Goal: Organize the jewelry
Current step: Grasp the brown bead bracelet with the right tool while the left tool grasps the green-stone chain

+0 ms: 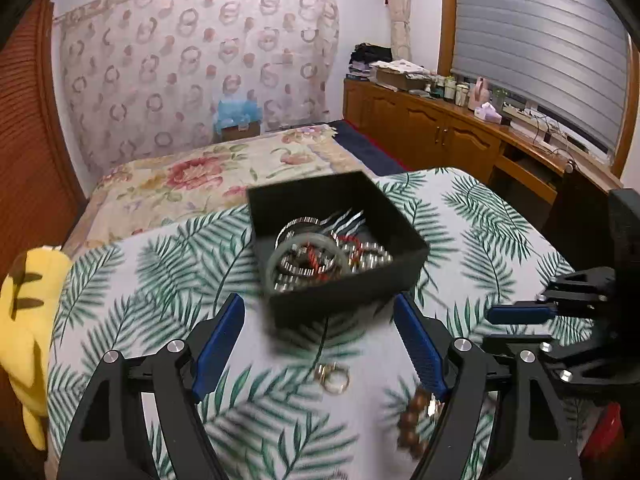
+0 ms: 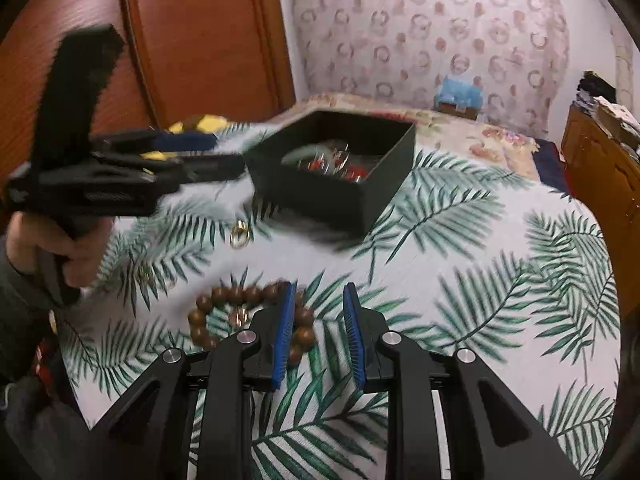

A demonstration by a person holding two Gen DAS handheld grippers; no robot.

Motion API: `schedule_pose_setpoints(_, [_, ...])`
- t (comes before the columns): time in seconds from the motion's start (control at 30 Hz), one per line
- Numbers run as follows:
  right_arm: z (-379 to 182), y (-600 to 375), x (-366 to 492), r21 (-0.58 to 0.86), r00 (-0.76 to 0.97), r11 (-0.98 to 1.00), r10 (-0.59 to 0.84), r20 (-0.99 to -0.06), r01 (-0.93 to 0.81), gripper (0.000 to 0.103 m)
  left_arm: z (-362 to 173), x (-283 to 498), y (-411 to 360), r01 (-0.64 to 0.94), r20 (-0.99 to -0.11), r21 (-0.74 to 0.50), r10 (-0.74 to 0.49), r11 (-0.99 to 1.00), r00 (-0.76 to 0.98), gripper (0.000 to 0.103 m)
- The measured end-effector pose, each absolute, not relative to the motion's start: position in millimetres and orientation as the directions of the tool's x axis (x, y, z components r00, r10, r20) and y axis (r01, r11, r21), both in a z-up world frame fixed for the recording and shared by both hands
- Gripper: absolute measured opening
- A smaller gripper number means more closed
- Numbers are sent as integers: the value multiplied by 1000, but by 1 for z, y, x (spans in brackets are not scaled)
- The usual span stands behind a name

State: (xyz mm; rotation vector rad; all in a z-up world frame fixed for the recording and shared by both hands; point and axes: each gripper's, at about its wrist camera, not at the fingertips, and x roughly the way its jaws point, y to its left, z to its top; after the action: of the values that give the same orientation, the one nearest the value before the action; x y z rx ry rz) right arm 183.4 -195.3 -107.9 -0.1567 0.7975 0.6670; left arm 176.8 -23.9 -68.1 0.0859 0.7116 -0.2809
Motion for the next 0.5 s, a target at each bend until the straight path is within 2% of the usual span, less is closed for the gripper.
schedule_pose_setpoints(0.3, [-126,-184,189,81,471,785,448,-760,-615,27,-85,137,9,273,-700,-16,-206,962,684,74])
schedule_pose_setpoints(0.5, [-128,-179,189,64,471,783,435,-768,-619,27,-106,107,30,246,-733,-69,-217,967,645,74])
